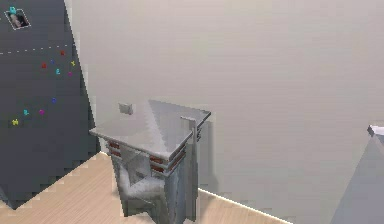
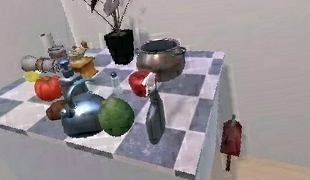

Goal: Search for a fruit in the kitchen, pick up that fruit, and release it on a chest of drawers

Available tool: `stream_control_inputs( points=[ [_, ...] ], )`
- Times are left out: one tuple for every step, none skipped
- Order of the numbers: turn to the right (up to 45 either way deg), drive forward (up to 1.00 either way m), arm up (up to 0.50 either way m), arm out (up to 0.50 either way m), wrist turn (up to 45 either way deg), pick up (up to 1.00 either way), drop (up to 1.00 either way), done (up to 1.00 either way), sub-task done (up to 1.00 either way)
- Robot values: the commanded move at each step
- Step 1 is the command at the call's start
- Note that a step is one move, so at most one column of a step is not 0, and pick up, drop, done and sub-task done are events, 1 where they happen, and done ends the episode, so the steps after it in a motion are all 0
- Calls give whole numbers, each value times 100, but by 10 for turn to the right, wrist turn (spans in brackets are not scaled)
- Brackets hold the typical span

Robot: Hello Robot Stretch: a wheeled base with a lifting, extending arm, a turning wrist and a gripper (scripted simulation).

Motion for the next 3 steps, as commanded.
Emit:
stream_control_inputs(
  points=[
    [0,0,38,0,0,0,0,0,0],
    [0,0,0,26,0,0,0,0,0],
    [0,0,0,0,450,0,0,0,0]
  ],
)
